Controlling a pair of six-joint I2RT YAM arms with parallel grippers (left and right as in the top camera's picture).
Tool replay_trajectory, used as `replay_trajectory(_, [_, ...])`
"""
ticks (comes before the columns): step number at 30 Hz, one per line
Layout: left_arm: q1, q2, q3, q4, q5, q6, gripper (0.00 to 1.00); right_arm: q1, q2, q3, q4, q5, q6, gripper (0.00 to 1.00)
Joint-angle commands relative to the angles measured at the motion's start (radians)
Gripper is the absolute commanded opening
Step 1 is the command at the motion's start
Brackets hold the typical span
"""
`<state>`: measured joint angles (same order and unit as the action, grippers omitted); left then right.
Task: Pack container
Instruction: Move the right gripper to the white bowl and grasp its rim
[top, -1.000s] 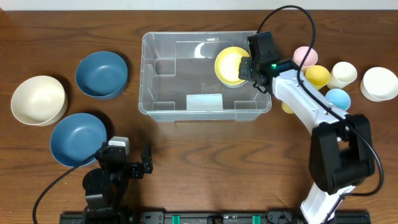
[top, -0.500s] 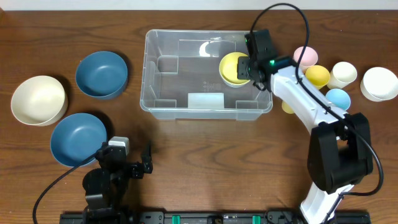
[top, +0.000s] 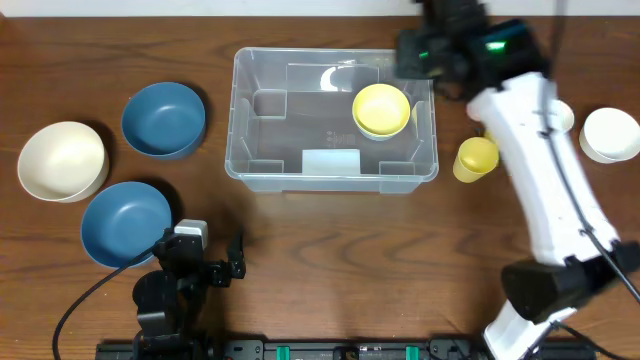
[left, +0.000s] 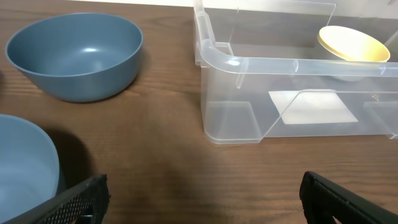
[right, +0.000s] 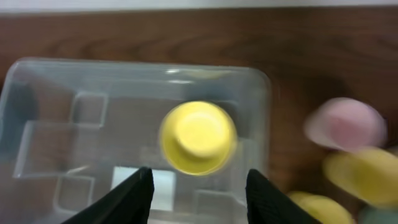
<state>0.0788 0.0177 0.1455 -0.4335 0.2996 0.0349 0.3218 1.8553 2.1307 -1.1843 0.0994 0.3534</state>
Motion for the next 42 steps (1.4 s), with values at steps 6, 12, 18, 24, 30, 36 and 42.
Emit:
replay_trajectory(6, [0.006,-0.001,-0.02,-0.002,-0.005,0.017,0.98,-0.406,-0.095,0.029,-0.211,0.031,0.125,0.52])
replay_trajectory(12, [0.006,-0.001,-0.02,-0.002,-0.005,0.017,0.98,-0.695,-0.071,-0.045,-0.24,0.016,0.13,0.52])
replay_trajectory(18, [0.006,-0.001,-0.02,-0.002,-0.005,0.017,0.98,-0.875,-0.05,-0.237,-0.127,-0.032,0.128,0.5])
replay_trajectory(24, [0.006,-0.001,-0.02,-0.002,-0.005,0.017,0.98,-0.986,-0.033,-0.463,0.095,-0.089,0.12,0.48])
replay_trajectory(30, [0.006,-0.001,-0.02,-0.002,-0.005,0.017,0.98,-1.013,0.0,-0.606,0.309,-0.105,0.058,0.48])
replay_trajectory(36, [0.006,-0.001,-0.02,-0.002,-0.005,0.017,0.98,-1.013,0.091,-0.653,0.443,-0.104,0.034,0.49])
replay_trajectory(42, [0.006,-0.001,-0.02,-0.002,-0.005,0.017,0.98,-1.013,0.204,-0.653,0.521,-0.109,0.011,0.48])
